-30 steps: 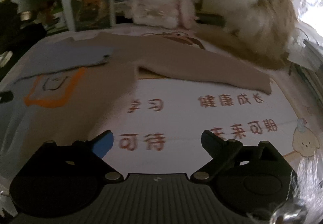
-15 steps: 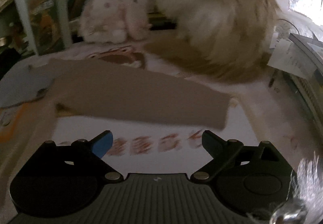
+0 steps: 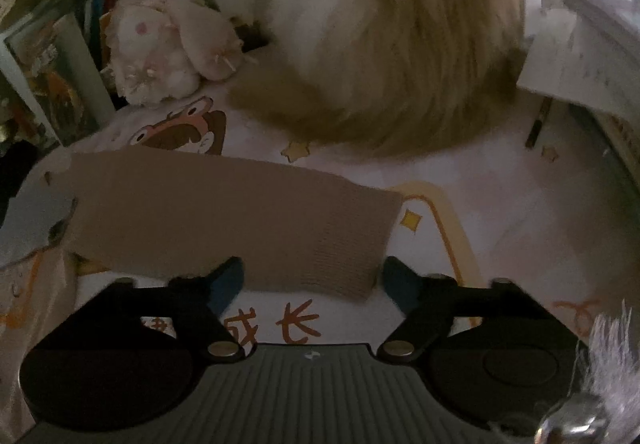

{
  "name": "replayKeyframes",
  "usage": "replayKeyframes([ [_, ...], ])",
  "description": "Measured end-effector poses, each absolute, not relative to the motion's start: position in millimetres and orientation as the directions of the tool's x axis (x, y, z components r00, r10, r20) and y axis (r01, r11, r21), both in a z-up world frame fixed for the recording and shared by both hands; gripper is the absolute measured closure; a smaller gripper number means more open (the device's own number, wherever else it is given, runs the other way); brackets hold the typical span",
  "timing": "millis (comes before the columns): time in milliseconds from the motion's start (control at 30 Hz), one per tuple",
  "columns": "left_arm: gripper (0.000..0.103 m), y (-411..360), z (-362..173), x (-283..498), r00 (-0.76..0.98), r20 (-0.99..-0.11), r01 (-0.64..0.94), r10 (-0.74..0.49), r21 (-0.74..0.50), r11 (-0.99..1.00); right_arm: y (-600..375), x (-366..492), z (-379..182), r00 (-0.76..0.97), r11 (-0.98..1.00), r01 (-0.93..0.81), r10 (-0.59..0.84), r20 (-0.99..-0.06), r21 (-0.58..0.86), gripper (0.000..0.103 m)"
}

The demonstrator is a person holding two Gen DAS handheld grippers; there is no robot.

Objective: Fold clothes
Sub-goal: 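Move the right gripper to the tan sweater sleeve cuff and grasp it, then lift the tan sleeve with the right gripper, fold it across the body, release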

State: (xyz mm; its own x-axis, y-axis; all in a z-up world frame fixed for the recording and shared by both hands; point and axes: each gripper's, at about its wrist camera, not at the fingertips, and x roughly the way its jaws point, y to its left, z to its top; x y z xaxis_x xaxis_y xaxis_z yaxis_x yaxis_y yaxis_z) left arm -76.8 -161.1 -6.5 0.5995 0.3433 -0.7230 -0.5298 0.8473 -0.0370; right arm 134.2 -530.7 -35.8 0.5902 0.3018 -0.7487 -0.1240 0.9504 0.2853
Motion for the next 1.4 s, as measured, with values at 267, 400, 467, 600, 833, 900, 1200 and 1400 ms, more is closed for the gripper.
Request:
replayKeyframes([
  [267,0.015,-172.3,-2.8,-79.5,0.589,-0.724,-0.535,0.359,-0.016,0.845,-522.5,139.8,-36.5,0.591,0.949,-0.17,0.313,-0.743,0.264,0.081],
  [400,0.015,-176.4,-1.0,-80.3,0.592,-0.722,-0.527,0.359,-0.01,0.85,-521.6,138.1,-33.3,0.596,0.932,-0.205,0.361,-0.717,0.299,0.092],
  [467,0.015,-178.6,-0.7,-81.1,0.594,-0.719,-0.524,0.359,-0.007,0.852,-521.5,135.7,-30.2,0.605,0.923,-0.219,0.382,-0.698,0.315,0.092],
  [600,0.015,-181.2,-1.6,-82.5,0.594,-0.72,-0.523,0.358,-0.008,0.852,-521.2,131.0,-24.1,0.621,0.904,-0.249,0.424,-0.659,0.347,0.092],
  [833,0.015,-178.9,-0.9,-83.2,0.592,-0.719,-0.531,0.364,-0.008,0.848,-523.4,135.8,-27.5,0.591,0.899,-0.208,0.43,-0.682,0.386,0.079],
  [900,0.015,-177.4,-0.9,-84.8,0.592,-0.718,-0.536,0.367,-0.011,0.844,-523.5,136.8,-28.4,0.585,0.897,-0.2,0.433,-0.686,0.395,0.079],
  [1200,0.015,-164.9,-1.2,-91.5,0.59,-0.717,-0.547,0.372,-0.016,0.837,-524.2,141.3,-32.4,0.556,0.887,-0.162,0.445,-0.702,0.433,0.091],
  [1400,0.015,-152.6,-2.6,-90.8,0.597,-0.714,-0.543,0.365,-0.026,0.839,-513.2,140.3,-12.2,0.576,0.852,-0.166,0.493,-0.652,0.497,0.092],
])
